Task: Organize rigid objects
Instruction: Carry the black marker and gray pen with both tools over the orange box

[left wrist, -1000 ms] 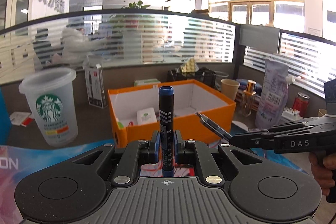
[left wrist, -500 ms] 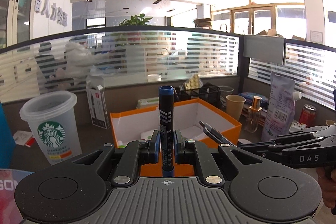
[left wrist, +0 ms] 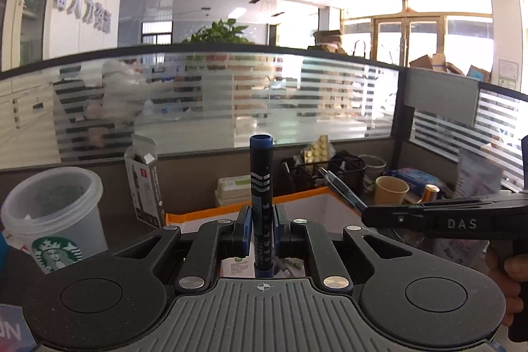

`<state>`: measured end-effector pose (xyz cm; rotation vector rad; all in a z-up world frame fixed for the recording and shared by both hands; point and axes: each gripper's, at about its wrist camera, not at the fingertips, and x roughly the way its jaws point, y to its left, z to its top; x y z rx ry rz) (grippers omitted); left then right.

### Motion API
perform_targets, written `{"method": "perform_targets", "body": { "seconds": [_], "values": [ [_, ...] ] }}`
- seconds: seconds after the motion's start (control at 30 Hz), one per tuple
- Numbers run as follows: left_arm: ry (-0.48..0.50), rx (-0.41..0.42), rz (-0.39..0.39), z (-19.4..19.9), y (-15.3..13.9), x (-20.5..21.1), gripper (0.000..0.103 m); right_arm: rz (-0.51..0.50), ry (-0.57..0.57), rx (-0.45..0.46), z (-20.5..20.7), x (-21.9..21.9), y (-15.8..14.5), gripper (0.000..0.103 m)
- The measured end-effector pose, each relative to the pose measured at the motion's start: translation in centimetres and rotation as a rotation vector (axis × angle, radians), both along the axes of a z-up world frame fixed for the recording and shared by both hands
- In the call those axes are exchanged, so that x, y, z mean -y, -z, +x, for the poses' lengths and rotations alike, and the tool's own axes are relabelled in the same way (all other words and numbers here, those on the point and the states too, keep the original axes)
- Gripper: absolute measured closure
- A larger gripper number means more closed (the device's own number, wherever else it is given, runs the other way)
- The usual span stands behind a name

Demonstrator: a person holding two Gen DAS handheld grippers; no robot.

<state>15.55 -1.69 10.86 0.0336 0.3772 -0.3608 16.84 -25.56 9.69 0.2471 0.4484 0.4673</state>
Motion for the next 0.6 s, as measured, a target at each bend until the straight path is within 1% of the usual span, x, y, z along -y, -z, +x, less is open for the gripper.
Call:
{"method": "perform_targets", "body": {
  "seconds": [0.13,0.27,0.33,0.43,0.53,0.57,0.6],
  "values": [
    [-0.016,-0.069,0.004,3.5,2.1,0.4,0.092,-0.032,0.026,-0.053,4.2,-0.5,1.4,0.094],
    [-0.006,-0.168,-0.006,5.9,5.0,0.4,0.092,-0.123,0.039,-0.106,7.0,-1.8,4.1,0.094],
    [0.002,-0.203,-0.008,6.7,6.1,0.5,0.092,-0.161,0.038,-0.136,8.1,-2.3,5.5,0.094],
    [0.007,-0.234,-0.004,7.6,7.1,0.6,0.092,-0.205,0.034,-0.17,9.1,-3.0,7.1,0.094],
    [0.005,-0.25,-0.011,7.9,7.9,0.5,0.092,-0.24,0.04,-0.172,9.3,-3.4,8.0,0.092],
    [0.007,-0.251,-0.012,7.9,7.8,0.4,0.092,-0.245,0.045,-0.168,9.2,-3.4,8.1,0.089],
    [0.004,-0.248,-0.016,7.8,7.8,0.3,0.091,-0.244,0.053,-0.164,9.0,-3.4,8.0,0.08]
  ]
}}
